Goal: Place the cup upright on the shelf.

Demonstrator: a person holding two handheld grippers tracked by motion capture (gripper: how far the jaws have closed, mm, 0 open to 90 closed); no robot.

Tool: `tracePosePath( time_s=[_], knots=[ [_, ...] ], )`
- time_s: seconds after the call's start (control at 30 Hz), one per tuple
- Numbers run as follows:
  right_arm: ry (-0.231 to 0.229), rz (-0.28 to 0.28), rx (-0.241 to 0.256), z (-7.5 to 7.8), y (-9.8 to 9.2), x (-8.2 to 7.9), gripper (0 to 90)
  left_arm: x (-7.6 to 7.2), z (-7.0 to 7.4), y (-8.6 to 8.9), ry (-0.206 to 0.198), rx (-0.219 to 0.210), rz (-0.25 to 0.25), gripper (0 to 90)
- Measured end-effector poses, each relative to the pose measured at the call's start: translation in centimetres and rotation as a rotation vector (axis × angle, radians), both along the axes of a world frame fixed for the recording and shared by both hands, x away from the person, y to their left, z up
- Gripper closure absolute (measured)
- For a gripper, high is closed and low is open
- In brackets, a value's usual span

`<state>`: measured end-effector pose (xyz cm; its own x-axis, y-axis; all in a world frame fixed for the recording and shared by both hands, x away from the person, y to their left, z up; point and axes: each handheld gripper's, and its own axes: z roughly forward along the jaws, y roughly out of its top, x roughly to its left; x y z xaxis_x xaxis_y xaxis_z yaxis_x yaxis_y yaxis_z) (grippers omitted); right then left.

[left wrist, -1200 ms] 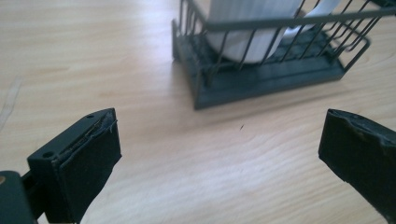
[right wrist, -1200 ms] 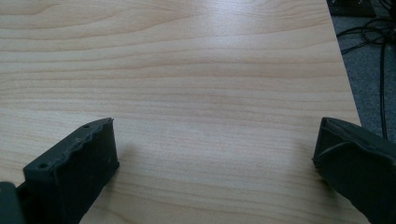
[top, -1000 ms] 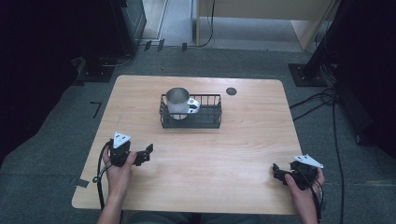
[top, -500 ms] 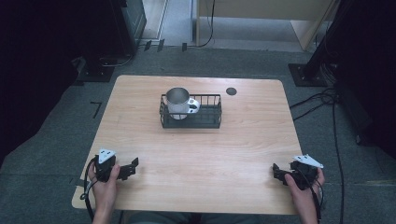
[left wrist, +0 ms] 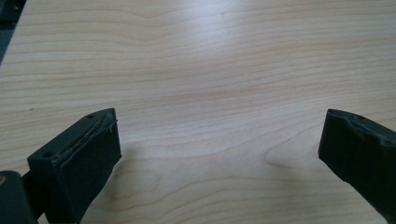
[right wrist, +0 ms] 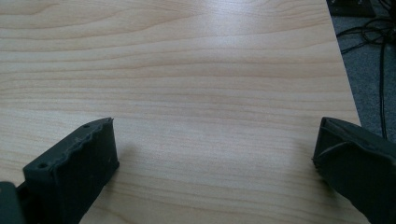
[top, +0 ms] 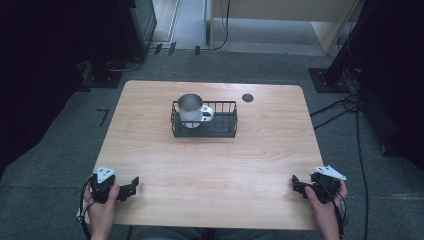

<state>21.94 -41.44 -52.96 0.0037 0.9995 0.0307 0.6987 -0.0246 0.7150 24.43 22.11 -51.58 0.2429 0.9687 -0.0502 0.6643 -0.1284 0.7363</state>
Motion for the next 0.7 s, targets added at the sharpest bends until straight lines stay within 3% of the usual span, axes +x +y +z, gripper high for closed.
tracePosePath(
  time_s=[0.27, 0.43, 0.5, 0.53, 0.7],
  knots=[
    [0.0, 0.0, -0.001, 0.0, 0.0, 0.0, 0.0, -0.5, -0.2, 1.4, 0.016, 0.01, -0.002, 0.0],
    [0.0, 0.0, 0.0, 0.0, 0.0, 0.0, 0.0, -0.2, -0.2, 2.1, 0.034, 0.037, -0.004, 0.0],
    [0.0, 0.0, 0.0, 0.0, 0.0, 0.0, 0.0, 0.0, -0.3, 2.0, 0.047, 0.049, -0.012, 0.0],
    [0.0, -0.001, -0.001, 0.0, 0.0, 0.0, 0.0, 0.1, -0.3, 1.6, 0.05, 0.085, -0.032, 0.0],
    [0.0, -0.007, -0.001, 0.0, 0.0, 0.0, 0.0, 0.2, -0.3, 1.3, 0.05, 0.086, -0.033, 0.0]
  ],
)
